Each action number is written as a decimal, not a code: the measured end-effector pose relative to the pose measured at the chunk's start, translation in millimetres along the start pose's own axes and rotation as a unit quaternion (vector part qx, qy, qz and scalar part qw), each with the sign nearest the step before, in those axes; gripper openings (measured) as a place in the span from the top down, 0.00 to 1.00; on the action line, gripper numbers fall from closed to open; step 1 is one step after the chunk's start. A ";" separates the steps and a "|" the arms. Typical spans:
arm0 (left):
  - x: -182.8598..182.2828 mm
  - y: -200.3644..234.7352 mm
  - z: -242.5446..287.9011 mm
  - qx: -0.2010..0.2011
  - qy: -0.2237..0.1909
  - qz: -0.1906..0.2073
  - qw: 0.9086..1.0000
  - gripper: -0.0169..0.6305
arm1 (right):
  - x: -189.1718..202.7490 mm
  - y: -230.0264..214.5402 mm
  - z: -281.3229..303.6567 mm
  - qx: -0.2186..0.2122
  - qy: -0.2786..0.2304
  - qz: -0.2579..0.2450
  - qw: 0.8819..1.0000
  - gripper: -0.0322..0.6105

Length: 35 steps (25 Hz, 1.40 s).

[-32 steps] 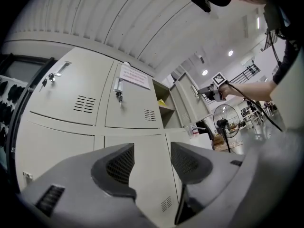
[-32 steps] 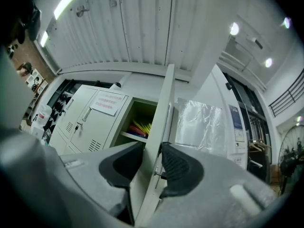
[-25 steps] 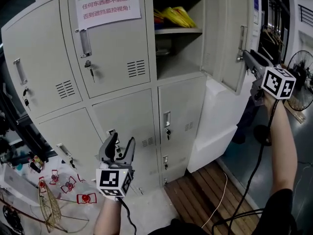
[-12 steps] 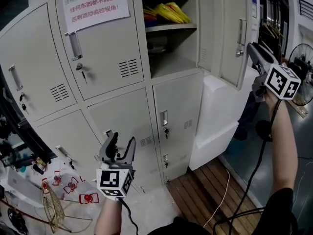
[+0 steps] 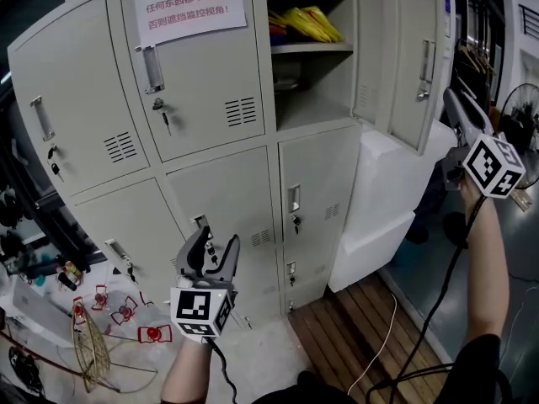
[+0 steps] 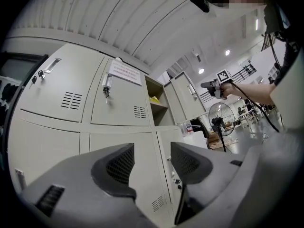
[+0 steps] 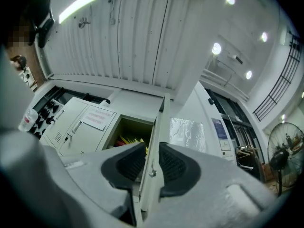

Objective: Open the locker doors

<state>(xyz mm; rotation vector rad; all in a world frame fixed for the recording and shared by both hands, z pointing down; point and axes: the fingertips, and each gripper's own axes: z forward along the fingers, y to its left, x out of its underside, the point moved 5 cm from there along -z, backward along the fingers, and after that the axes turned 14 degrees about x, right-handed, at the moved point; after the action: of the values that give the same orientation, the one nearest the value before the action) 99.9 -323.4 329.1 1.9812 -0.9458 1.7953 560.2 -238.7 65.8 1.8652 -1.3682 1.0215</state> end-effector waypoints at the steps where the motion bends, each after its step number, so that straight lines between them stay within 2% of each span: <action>1: -0.1 1.1 -4.7 0.000 0.001 -0.003 1.000 0.61 | -2.2 5.9 -5.2 0.001 -0.006 0.003 1.000 0.82; 5: 0.1 15.1 -35.9 -0.015 0.003 -0.005 1.000 0.61 | -8.6 43.7 -15.1 -0.015 -0.019 0.012 1.000 0.83; 9: -2.9 39.9 -83.5 -0.045 0.007 0.001 0.999 0.61 | -7.4 99.5 -13.9 -0.047 -0.020 0.026 0.998 0.83; 19: -16.9 98.1 -224.9 -0.135 0.017 0.011 0.991 0.61 | 5.1 290.1 -16.0 -0.163 -0.015 0.056 0.985 0.82; 23: -23.4 113.0 -261.4 -0.163 0.019 0.021 0.986 0.61 | 11.0 357.3 -5.2 -0.211 0.005 0.085 0.974 0.82; 26: -27.3 120.9 -276.6 -0.186 0.022 0.025 0.982 0.61 | 14.3 404.3 12.2 -0.258 0.025 0.098 0.961 0.82; 31: -27.9 134.2 -301.6 -0.246 0.030 0.043 0.968 0.61 | 11.0 476.6 46.1 -0.333 0.035 0.081 0.939 0.76; 35: -28.8 140.8 -312.8 -0.285 0.035 0.045 0.957 0.61 | 12.5 517.3 71.0 -0.369 0.045 0.066 0.926 0.73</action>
<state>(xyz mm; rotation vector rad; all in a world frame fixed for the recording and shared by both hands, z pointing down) -229.9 -224.7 326.3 1.5213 -1.3607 1.4030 83.1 -451.1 53.4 1.1626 -1.5532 0.5189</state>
